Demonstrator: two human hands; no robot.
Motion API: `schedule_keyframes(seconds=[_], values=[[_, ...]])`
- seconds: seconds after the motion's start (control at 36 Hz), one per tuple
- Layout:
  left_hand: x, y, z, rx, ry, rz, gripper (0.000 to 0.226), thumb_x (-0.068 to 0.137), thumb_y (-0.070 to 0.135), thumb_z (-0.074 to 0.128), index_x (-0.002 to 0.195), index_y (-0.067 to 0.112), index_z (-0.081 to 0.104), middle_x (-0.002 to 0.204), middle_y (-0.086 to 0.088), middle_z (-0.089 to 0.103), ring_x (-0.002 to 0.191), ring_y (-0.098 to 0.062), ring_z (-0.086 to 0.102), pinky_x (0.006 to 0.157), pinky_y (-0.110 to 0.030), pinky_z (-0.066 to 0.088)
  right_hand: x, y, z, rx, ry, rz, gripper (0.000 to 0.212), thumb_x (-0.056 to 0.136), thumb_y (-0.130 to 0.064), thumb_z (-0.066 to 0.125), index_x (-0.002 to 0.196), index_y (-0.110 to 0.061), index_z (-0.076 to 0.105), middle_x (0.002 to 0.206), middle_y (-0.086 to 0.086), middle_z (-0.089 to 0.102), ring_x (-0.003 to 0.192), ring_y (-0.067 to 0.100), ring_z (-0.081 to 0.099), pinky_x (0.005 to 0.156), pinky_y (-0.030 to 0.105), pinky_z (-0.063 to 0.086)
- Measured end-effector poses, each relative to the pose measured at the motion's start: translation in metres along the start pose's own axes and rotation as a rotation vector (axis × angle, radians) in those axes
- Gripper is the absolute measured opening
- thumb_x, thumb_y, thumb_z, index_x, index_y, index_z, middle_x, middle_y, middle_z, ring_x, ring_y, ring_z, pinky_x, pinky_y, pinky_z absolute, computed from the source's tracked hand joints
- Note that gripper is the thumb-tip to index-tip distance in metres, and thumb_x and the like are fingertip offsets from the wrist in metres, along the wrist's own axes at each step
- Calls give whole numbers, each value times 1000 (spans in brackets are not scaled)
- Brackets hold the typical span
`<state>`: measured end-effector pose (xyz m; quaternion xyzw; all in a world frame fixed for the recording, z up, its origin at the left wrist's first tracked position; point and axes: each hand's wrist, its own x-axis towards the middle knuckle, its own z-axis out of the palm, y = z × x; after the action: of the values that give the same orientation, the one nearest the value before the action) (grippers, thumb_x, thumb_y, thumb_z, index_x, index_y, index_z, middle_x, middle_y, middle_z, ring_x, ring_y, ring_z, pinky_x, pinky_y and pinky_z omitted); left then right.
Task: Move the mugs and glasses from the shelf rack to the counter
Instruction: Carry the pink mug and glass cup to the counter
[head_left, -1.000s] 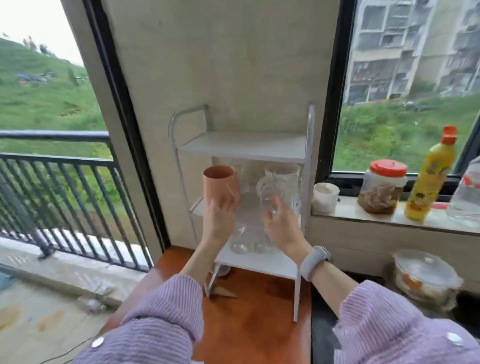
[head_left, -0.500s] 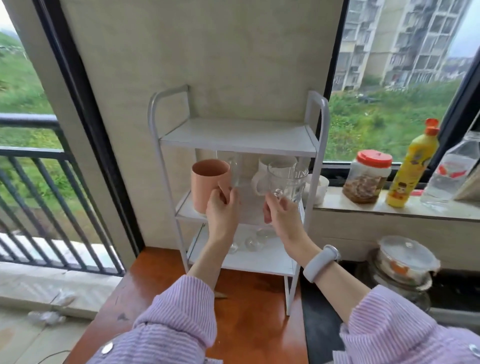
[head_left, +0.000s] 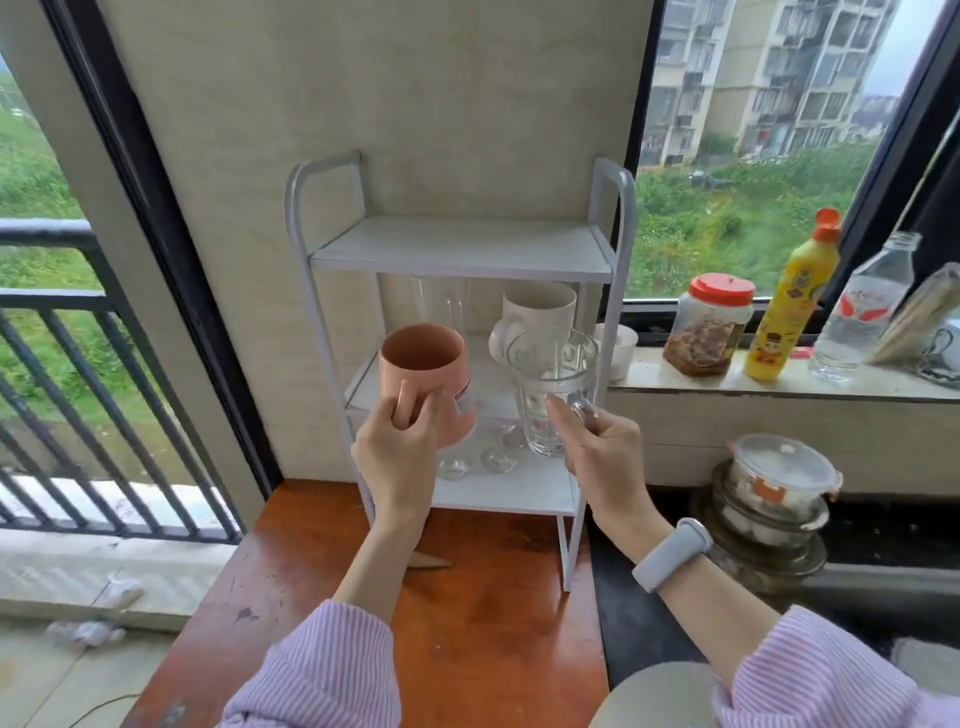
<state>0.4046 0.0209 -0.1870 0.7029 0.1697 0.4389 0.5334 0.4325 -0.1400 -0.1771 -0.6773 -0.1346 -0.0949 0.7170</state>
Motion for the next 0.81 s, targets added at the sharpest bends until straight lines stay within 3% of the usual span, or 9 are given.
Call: schedule_keyframes(seconds=[0.17,0.28,0.39,0.44,0.53,0.61,0.81], values=[[-46,3,-21,-52,-90,63,35,76,23,72,52,24,47,46,12,47,49,-2,43,46,-8,36,-54,7,-33,-40,-48,-84,55,78,-29,63,36,-23,29,34,-10,26,37,7,20,40,18,19],[-88,7,-28,-30,-169,109,44,74,19,74,49,31,40,45,19,50,46,0,43,45,-6,33,-94,21,-64,-100,-9,-44,54,83,-16,63,35,-24,38,32,-10,34,34,5,27,39,11,23],[-141,7,-28,-25,-307,65,40,75,19,74,52,35,45,46,21,53,50,5,49,46,-5,35,-137,35,-106,-184,102,38,54,82,-15,66,41,-15,31,39,-11,29,39,6,23,41,15,20],[-170,7,-23,-12,-385,48,33,76,20,74,55,30,50,50,16,54,54,4,52,47,-7,38,-160,40,-134,-201,167,99,53,81,-18,67,43,-8,32,44,3,28,42,8,23,42,20,20],[-217,15,-5,-32,-507,10,26,75,21,73,59,30,55,55,15,60,57,1,54,48,-10,41,-196,41,-180,-200,292,161,53,80,-19,69,43,-15,30,46,2,24,43,10,20,42,21,17],[-271,36,21,-92,-642,-30,23,75,20,74,62,31,58,60,24,63,59,3,54,50,-8,39,-234,33,-233,-248,404,194,62,80,-17,69,38,-21,24,37,-12,20,41,6,17,41,19,17],[-423,103,82,-241,-977,-75,27,78,13,71,60,24,55,55,24,60,56,4,48,51,-8,39,-343,-6,-369,-303,667,217,63,80,-18,69,35,-22,24,35,-12,20,40,5,18,40,18,16]])
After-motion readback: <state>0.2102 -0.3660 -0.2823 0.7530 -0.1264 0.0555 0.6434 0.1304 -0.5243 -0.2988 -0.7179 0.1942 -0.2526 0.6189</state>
